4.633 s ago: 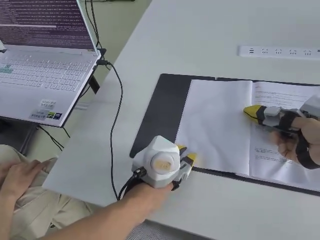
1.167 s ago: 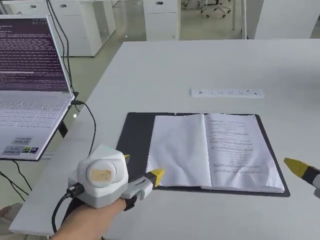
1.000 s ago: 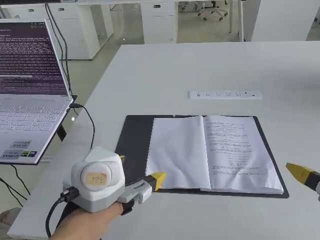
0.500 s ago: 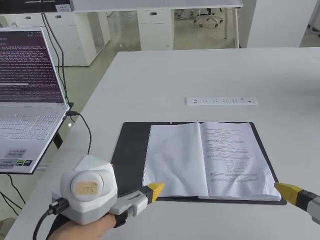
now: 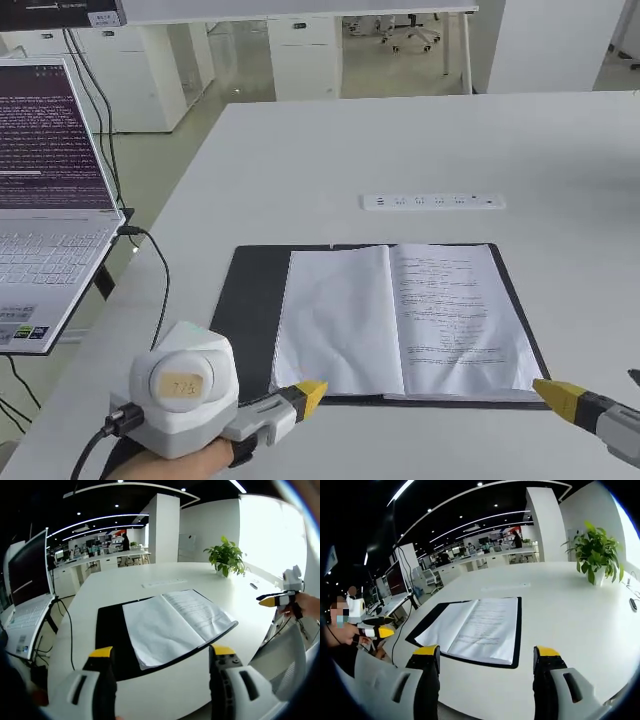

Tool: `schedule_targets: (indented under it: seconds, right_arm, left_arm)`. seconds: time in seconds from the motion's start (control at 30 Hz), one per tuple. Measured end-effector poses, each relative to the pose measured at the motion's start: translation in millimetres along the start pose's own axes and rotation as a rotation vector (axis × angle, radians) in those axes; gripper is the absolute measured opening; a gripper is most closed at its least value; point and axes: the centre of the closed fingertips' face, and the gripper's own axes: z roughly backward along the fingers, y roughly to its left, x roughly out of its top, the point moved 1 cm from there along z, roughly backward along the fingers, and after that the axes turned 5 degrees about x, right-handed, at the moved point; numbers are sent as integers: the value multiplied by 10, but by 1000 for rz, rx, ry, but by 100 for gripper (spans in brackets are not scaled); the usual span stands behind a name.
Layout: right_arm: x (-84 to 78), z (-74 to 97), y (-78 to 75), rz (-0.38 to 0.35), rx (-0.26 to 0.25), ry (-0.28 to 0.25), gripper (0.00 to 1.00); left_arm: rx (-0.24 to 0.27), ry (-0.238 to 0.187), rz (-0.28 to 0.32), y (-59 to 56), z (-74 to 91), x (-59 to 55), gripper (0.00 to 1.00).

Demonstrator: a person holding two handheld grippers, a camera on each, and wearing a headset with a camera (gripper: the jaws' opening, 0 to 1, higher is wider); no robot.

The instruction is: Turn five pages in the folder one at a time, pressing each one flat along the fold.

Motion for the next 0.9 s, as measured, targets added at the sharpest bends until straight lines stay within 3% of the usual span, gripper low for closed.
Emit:
schedule_targets:
  seconds: [0.4, 0.73, 0.9]
  right_arm:
    - [-78, -53, -42, -16, 17, 15, 74]
    - [-155, -189, 3, -23, 48, 21, 71]
    - [-233, -245, 7, -27, 67, 32, 71]
  left_arm:
    - [-43, 22, -39, -307, -272, 17, 73]
    - [-122, 39, -95, -776, -698, 39, 70]
    - [-170, 47, -125, -1078, -954, 76, 70]
